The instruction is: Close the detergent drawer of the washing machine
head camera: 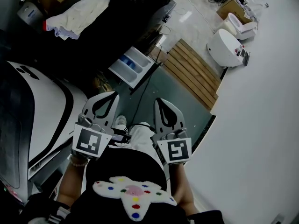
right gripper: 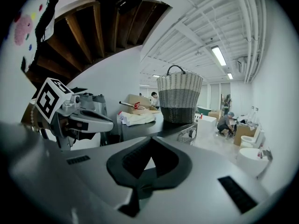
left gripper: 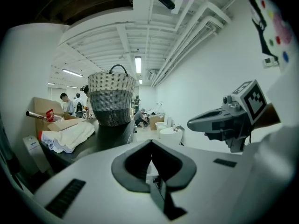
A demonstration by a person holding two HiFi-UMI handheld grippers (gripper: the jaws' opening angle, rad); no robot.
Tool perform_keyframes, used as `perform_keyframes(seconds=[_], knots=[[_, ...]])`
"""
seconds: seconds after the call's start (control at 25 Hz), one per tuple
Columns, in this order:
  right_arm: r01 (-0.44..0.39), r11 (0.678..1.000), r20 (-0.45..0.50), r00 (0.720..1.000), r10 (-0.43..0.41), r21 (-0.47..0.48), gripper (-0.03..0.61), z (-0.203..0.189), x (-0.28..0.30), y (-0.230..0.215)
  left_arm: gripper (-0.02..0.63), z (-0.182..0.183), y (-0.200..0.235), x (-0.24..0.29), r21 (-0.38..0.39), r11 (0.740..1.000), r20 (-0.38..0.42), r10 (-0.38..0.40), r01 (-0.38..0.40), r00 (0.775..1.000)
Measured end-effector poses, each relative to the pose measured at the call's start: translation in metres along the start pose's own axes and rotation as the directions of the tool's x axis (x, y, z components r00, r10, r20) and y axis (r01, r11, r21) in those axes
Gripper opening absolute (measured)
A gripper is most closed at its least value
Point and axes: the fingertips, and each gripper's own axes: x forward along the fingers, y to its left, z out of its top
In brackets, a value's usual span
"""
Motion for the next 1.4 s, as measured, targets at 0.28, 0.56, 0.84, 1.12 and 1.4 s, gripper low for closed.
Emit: perform_keyframes(seconds=[0.28, 0.56, 0.84, 1.12, 1.4], knots=[[-0.029, 1.0, 0.003, 1.0, 0.029, -0.002, 0.003, 0.002, 0.004, -0.008, 0.011, 0.002, 0.0, 0.006, -0.007, 1.0, -0.002, 0.024, -0.024, 1.0], [-0.101, 0.995, 0.016, 0.995, 0.101, -0.01, 0.004, 0.012, 0.014, -0.021, 0.011, 0.015, -0.001, 0.011, -0.037, 0.995, 0.013, 0.088, -0.088, 0.996], [-0.158, 0.987, 0.027, 0.987, 0.158, -0.018, 0.005, 0.019, 0.019, -0.032, 0.011, 0.021, -0.002, 0.017, -0.077, 0.985, 0.024, 0.155, -0.153, 0.988], [-0.192, 0.981, 0.025, 0.981, 0.192, -0.01, 0.003, 0.018, 0.024, -0.04, 0.012, 0.017, -0.006, 0.021, -0.103, 0.976, -0.007, 0.193, -0.192, 0.981], [-0.23, 0.973, 0.022, 0.973, 0.231, -0.009, 0.122, 0.016, 0.026, -0.043, 0.137, 0.011, -0.014, 0.025, -0.118, 0.976, -0.045, 0.18, -0.184, 0.983]])
